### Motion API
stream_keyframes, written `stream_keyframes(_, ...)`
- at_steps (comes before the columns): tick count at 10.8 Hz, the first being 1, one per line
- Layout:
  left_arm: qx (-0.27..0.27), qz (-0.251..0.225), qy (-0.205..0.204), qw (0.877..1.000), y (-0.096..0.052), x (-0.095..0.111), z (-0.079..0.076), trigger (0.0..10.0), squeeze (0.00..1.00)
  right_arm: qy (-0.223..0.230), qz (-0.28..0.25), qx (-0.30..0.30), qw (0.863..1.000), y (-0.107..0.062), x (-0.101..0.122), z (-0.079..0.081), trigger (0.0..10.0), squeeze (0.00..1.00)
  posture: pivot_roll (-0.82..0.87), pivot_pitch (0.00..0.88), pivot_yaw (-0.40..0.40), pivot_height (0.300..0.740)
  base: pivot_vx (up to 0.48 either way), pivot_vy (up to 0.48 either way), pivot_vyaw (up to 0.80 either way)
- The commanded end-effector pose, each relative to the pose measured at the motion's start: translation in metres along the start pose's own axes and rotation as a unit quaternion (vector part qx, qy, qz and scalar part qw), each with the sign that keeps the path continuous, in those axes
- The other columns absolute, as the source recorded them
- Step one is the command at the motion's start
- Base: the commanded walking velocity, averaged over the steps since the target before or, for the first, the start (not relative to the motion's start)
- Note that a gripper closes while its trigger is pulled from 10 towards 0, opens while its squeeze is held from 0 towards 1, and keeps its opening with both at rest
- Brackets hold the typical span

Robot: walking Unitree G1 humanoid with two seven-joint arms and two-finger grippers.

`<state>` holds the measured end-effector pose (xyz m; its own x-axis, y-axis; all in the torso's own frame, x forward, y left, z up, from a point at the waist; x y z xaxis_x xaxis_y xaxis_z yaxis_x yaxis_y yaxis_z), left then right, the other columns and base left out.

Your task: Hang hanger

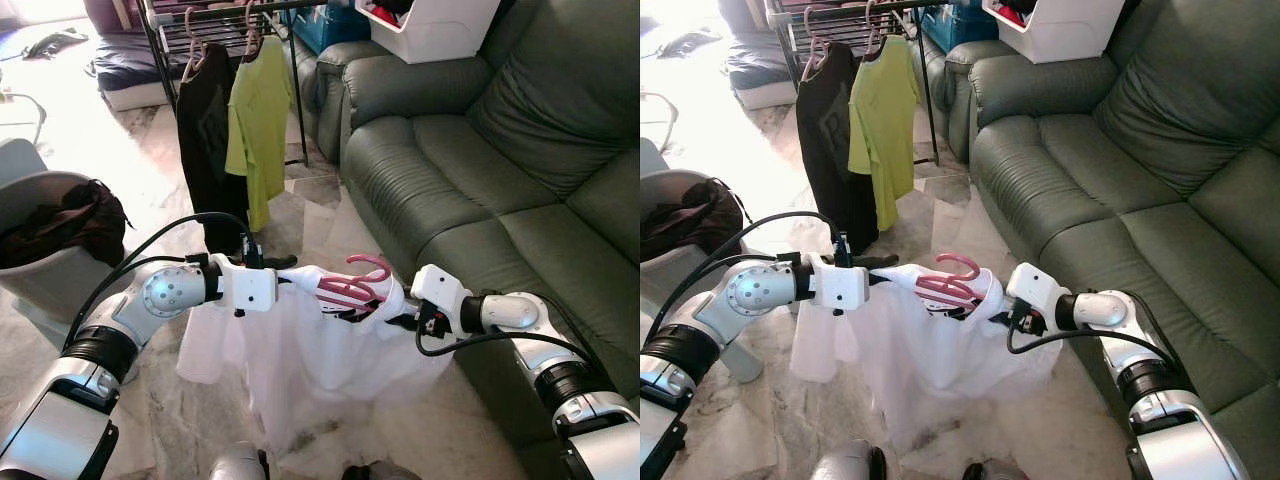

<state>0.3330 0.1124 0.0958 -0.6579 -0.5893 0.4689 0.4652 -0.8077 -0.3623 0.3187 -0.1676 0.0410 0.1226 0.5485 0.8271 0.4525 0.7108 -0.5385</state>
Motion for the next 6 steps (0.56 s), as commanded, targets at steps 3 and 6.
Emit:
stream_keyframes(3, 0.047, -0.02, 0.005, 0.999, -0.001, 0.008, 0.021, 0.0, 0.0, 0.01, 0.037, 0.033, 0.999, -0.002, -0.011, 0.005, 0.0, 0.0, -0.01, 0.016, -0.031, 0.74, 0.0, 0.0, 0.0)
stream_keyframes(6, 0.047, -0.02, 0.005, 0.999, -0.001, 0.008, 0.021, 0.0, 0.0, 0.01, 0.044, 0.033, 0.998, -0.002, -0.014, 0.006, 0.0, 0.0, -0.01, 0.016, -0.031, 0.74, 0.0, 0.0, 0.0)
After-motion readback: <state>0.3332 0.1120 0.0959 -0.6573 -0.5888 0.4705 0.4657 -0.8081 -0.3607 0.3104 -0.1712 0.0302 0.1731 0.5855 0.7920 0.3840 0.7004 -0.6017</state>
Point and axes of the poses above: a point about 5 cm out from each wrist's last joint towards the gripper, its own y axis pointing out of the wrist towards the gripper, its own x axis along the axis of the wrist's last joint, z = x × y, the point moved 4 cm from there along y, pointing out of the wrist towards the gripper, and after that the axes turned 5 degrees about y, right-handed, at the moved point
